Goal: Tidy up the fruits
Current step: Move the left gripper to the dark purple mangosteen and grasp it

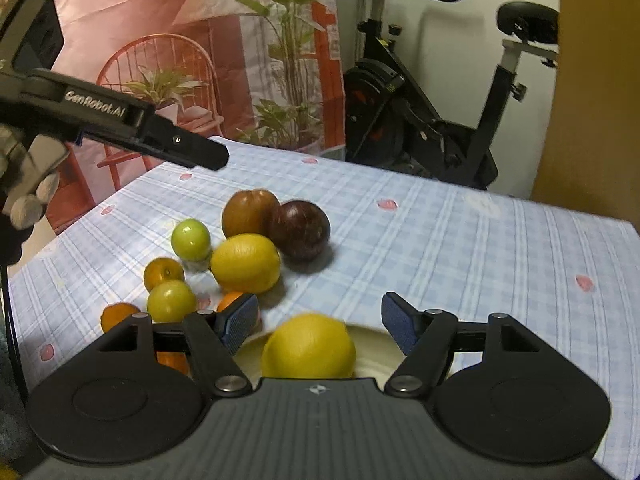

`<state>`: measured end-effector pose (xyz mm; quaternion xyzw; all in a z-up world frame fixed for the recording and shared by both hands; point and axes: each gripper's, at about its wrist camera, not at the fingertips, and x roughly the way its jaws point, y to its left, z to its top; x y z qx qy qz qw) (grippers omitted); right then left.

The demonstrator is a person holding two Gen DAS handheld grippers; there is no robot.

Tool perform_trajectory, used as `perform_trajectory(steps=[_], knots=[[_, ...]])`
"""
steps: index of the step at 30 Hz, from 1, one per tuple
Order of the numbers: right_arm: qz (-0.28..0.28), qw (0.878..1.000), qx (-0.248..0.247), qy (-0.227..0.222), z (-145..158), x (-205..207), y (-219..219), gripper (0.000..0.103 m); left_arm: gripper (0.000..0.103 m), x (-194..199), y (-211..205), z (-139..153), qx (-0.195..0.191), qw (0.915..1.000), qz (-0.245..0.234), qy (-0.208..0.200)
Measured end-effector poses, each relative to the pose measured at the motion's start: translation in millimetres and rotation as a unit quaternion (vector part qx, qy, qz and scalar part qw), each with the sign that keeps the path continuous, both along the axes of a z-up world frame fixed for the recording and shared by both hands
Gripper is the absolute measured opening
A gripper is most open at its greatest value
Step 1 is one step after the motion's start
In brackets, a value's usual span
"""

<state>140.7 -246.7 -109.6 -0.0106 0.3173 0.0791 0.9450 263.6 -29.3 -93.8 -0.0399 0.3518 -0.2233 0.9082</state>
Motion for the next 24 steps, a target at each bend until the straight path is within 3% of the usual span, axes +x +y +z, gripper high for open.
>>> perform_trajectory(steps=[8,10,15,24], knots=[[0.04,0.998,-0.038,-0.011,15.8,47.3,15.3,0.07,0.059,33.0,17.1,7.2,0.01,0.999,0.043,-0.006],[0.054,0.997,-0.046,-0.011,16.5,63.2,20.1,0.057,0.058,37.5,18.0,4.0,0.009,0.9988,0.047,-0.003],[0.08,0.995,-0.05,0.012,9.0,112.6,33.5,0.038,0.058,42.7,18.9,-8.6,0.003,0.9988,0.047,0.012],[0.095,0.991,-0.075,0.059,-14.8,161.7,52.0,0.037,0.058,44.8,19.8,-22.1,-0.011,0.9983,0.047,0.032]])
